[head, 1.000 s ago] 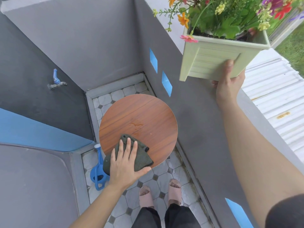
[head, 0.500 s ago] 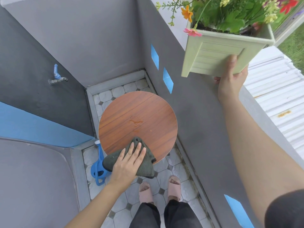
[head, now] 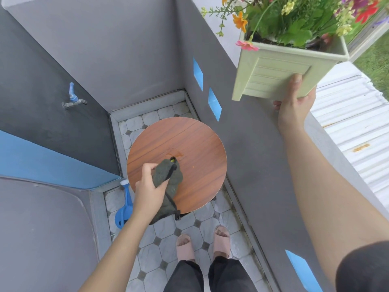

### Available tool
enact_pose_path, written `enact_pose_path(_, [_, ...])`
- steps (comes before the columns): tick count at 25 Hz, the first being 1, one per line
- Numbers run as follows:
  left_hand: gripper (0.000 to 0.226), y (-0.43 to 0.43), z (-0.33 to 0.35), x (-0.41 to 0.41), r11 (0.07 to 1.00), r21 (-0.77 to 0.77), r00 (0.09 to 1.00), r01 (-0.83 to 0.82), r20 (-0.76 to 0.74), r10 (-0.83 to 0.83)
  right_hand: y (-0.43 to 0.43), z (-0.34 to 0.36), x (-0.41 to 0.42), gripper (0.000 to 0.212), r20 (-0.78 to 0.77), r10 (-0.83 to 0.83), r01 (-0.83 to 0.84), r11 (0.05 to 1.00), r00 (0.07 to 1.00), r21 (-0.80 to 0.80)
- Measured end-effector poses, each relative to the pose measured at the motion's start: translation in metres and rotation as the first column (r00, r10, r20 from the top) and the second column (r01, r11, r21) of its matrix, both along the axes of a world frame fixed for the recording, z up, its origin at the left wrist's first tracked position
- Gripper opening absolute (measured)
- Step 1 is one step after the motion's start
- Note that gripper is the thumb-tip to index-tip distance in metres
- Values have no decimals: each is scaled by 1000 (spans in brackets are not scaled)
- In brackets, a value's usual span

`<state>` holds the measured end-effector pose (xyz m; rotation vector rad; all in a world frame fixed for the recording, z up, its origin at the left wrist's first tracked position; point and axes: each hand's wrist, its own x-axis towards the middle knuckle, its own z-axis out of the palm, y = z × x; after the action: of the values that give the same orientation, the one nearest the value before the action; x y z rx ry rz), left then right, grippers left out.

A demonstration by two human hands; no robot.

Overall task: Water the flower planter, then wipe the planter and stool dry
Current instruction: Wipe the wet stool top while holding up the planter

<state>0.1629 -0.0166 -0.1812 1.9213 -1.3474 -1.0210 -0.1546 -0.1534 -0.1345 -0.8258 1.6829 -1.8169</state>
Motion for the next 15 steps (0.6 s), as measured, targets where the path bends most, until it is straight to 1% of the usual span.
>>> enact_pose_path(1, [23, -3, 1, -8, 995, 84, 998, 48, -33, -45, 0, 0, -1, 46, -1, -1, 1, 1000, 1000, -2])
enact_pose_path(2, [28, -6, 0, -16, 982, 170, 989, 84, -132, -62, -1, -1, -1, 47, -2, -2, 1, 1000, 1000, -1])
enact_pose_path(3, [31, -10, 0, -26, 965, 243, 952, 95, -305, -17, -1, -1, -1, 47, -1, -1, 1, 1000, 1000, 1])
enact_pose_path(4, [33, -12, -1, -37, 946, 302, 896, 116, -442, 31, -1, -2, -1, 47, 3, 2, -2, 1000, 1000, -1])
enact_pose_path(5, [31, -15, -5, -46, 938, 321, 879, 133, -476, 39, -1, -2, -1, 48, 12, 9, -9, 1000, 1000, -8])
enact_pose_path(6, [31, -19, -8, -52, 948, 274, 923, 161, -383, -46, -1, -3, -1, 48, 24, 18, -17, 1000, 1000, -15])
enact_pose_path(7, [36, -22, -10, -55, 955, 210, 974, 212, -124, -189, -1, -4, -2, 47, 35, 23, -22, 1000, 999, -18])
enact_pose_path(8, [44, -24, -14, -56, 968, 128, 951, 216, 199, -239, -2, -4, -2, 46, 42, 23, -23, 1000, 999, -20])
enact_pose_path(9, [50, -23, -16, -56, 973, 5, 886, 233, 411, -214, -1, -4, -2, 45, 48, 27, -25, 999, 999, -24])
enact_pose_path(10, [51, -19, -18, -56, 961, -75, 855, 268, 478, -201, -1, -4, -2, 44, 51, 31, -30, 999, 998, -32])
enact_pose_path(11, [49, -13, -21, -60, 941, -111, 846, 319, 482, -230, -2, -4, -1, 44, 49, 35, -34, 999, 998, -38])
enact_pose_path(12, [50, -5, -28, -66, 915, -66, 808, 399, 498, -316, -2, -4, -2, 45, 42, 34, -32, 999, 999, -36])
enact_pose_path(14, [55, 13, -47, -80, 828, 95, 648, 553, 576, -499, -2, -4, -2, 50, 40, 37, -35, 999, 999, -36])
enact_pose_path(15, [56, 15, -55, -83, 779, 130, 563, 614, 620, -547, -1, -4, -2, 55, 44, 43, -41, 998, 998, -42])
